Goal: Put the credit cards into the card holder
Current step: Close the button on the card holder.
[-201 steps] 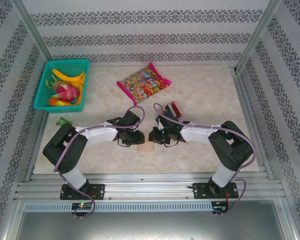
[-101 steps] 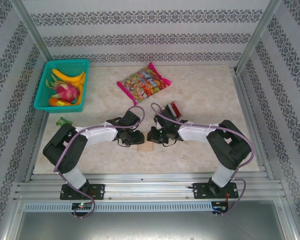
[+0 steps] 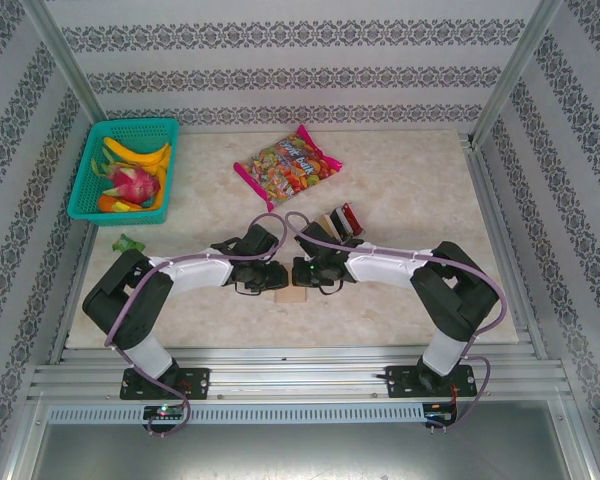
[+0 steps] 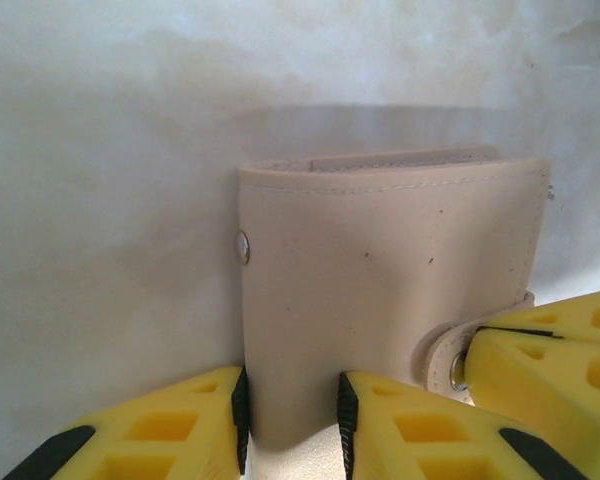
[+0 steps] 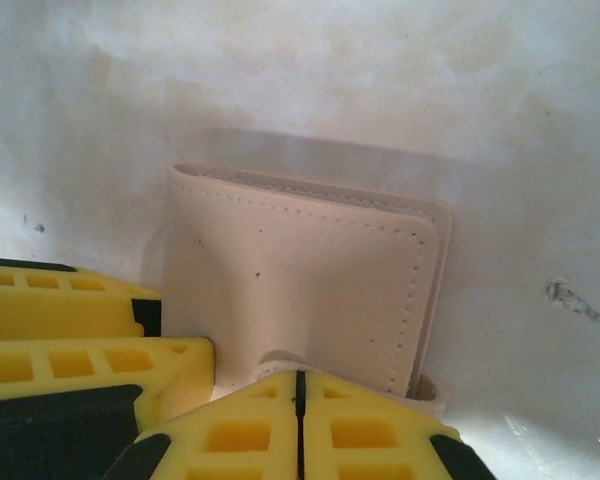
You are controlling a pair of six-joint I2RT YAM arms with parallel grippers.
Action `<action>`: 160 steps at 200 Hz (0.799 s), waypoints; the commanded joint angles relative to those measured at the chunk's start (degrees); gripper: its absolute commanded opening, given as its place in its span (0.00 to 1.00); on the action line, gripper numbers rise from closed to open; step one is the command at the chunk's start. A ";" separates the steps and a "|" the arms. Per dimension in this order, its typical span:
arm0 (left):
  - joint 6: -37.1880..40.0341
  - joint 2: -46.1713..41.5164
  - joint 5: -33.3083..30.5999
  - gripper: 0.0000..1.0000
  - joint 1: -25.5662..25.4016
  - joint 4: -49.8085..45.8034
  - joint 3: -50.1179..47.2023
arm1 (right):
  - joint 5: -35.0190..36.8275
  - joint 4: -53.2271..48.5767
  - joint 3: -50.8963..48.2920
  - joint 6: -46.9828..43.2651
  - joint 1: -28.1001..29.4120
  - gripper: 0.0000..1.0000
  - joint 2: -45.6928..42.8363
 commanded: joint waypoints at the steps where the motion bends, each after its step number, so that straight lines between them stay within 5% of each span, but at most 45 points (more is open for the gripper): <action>1: -1.32 2.40 1.20 0.32 -2.34 3.97 -1.71 | -1.43 -7.17 -3.89 -1.80 3.49 0.09 5.28; 76: -1.96 0.80 0.04 0.32 -2.36 4.15 -2.31 | 3.82 -6.63 -6.63 -3.26 4.75 0.09 3.03; 122: -0.33 -4.75 -4.36 0.37 -2.36 2.15 -1.09 | 11.69 -6.42 -1.10 -7.43 0.31 0.19 -14.76; 160: 3.70 -14.51 -17.70 0.51 -2.12 -4.09 -0.29 | 35.14 -10.14 -6.19 -15.76 -8.39 0.64 -33.32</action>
